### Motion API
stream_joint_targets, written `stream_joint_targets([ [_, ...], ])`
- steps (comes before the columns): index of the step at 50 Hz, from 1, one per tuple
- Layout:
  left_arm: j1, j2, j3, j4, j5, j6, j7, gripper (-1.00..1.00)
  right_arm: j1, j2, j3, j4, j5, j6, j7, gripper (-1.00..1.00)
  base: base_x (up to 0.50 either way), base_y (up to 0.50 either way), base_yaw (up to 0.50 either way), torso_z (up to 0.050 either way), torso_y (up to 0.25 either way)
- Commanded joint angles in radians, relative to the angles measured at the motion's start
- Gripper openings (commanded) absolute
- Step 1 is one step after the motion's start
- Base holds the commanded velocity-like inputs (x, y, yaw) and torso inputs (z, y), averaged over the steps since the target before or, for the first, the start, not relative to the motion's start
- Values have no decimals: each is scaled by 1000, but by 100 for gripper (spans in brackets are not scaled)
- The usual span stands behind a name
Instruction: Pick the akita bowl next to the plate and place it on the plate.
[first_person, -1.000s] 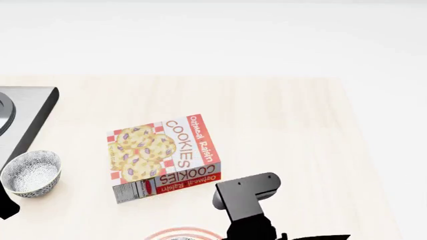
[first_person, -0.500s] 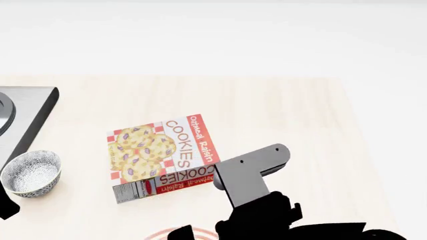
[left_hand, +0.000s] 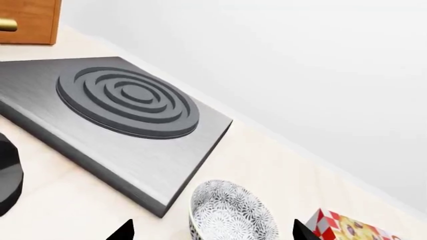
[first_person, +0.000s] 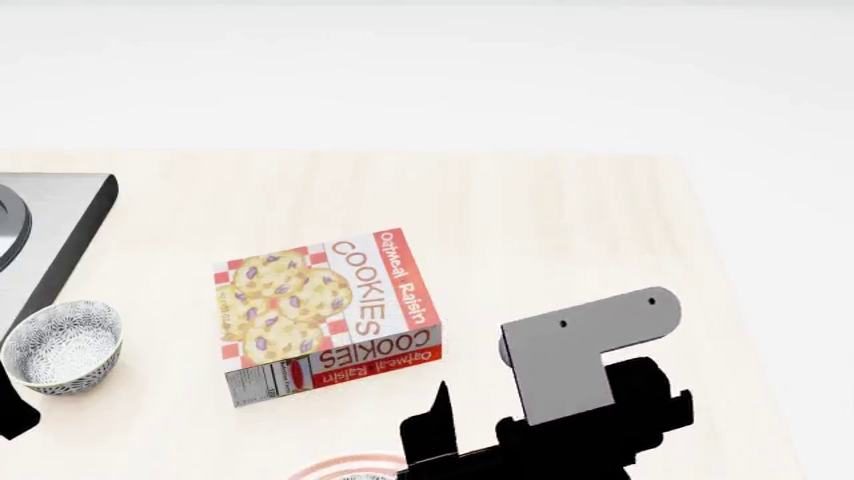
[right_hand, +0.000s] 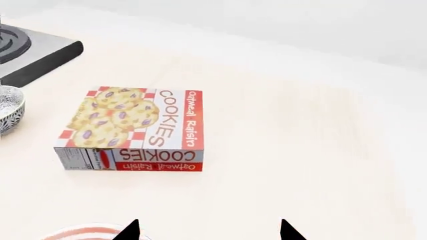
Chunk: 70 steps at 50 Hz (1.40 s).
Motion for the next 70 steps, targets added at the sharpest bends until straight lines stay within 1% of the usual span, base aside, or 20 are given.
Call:
stream_joint_targets([
  [1, 4, -4, 2, 17, -6, -8, -10, 100, -111, 40, -23, -50, -209, -162, 13, 100, 0, 0, 0, 0, 0],
  [6, 0, -2, 5, 1, 0, 2, -4, 100, -174, 44, -4, -37, -237, -226, 15, 100, 0, 0, 0, 0, 0],
  [9, -3, 0, 6, -13, 4, 12, 4, 100, -196, 50, -13, -29, -277, -254, 18, 100, 0, 0, 0, 0, 0],
  [12, 1, -3, 6, 1, 0, 4, -4, 100, -239, 61, -36, -28, -355, -333, -3, 100, 0, 0, 0, 0, 0],
  [22, -1, -4, 8, -5, -1, 8, -2, 100, -310, 64, -33, 19, -445, -456, -8, 100, 0, 0, 0, 0, 0],
  [32, -2, -4, 12, -14, 5, 18, 2, 100, -359, 68, -32, 55, -499, -523, -2, 100, 0, 0, 0, 0, 0],
  [33, 0, -5, 12, -10, 5, 18, 1, 100, -362, 74, -40, 51, -529, -533, 11, 100, 0, 0, 0, 0, 0],
  [45, 5, -10, 13, 14, -4, 5, -13, 100, -405, 96, -39, 61, -618, -613, 39, 100, 0, 0, 0, 0, 0],
  [54, 2, -8, 16, -3, 1, 19, -4, 100, -434, 121, -3, 34, -612, -624, 65, 100, 0, 0, 0, 0, 0],
  [57, 6, -13, 15, 22, -8, 3, -18, 100, -442, 127, 12, 19, -599, -622, 74, 100, 0, 0, 0, 0, 0],
  [59, 2, -7, 17, -9, 2, 25, 1, 100, -447, 132, 18, 11, -596, -624, 77, 100, 0, 0, 0, 0, 0],
  [62, 6, -12, 16, 14, -7, 10, -13, 100, -446, 134, 17, 3, -598, -618, 82, 100, 0, 0, 0, 0, 0],
  [70, 3, -11, 18, 2, -5, 18, -8, 100, -455, 154, 38, -42, -585, -595, 108, 100, 0, 0, 0, 0, 0],
])
